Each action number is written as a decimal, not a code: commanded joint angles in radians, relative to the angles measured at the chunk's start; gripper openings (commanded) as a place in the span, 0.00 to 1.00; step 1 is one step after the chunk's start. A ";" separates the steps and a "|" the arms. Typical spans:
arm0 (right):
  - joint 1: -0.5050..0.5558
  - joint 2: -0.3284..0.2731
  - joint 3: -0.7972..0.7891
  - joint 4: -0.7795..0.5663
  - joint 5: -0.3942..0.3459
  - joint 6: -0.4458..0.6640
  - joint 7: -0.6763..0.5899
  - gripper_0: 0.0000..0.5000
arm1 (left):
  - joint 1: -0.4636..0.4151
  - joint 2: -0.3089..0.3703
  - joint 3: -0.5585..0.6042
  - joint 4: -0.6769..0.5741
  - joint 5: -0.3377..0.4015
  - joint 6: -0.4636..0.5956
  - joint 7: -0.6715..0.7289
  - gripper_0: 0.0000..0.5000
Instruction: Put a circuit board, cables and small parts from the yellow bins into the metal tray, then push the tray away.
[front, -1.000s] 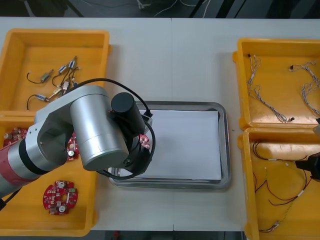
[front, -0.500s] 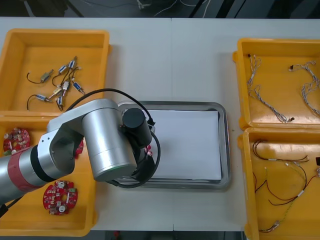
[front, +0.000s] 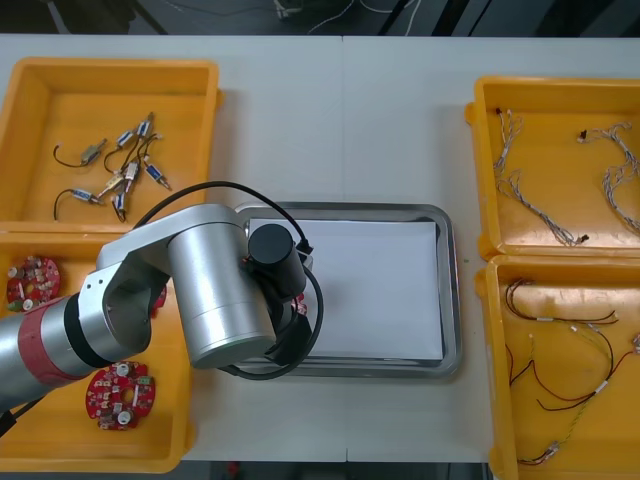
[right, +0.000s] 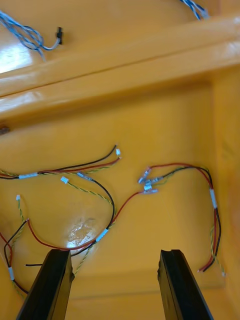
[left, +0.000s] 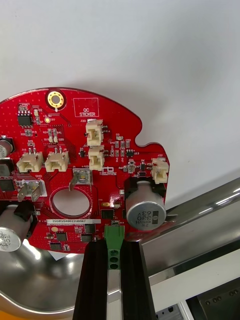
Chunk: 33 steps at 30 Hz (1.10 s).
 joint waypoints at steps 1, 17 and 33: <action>-0.013 -0.015 -0.033 -0.034 0.031 0.044 -0.131 1.00 | 0.004 -0.015 -0.019 -0.009 -0.011 -0.017 0.081 0.00; -0.002 0.146 0.019 -0.084 0.190 0.079 -0.334 1.00 | 0.017 0.007 -0.047 -0.008 -0.049 -0.067 0.105 0.76; 0.003 0.351 0.117 -0.085 0.391 0.025 -0.363 1.00 | 0.013 0.011 0.024 -0.031 -0.031 -0.053 0.113 1.00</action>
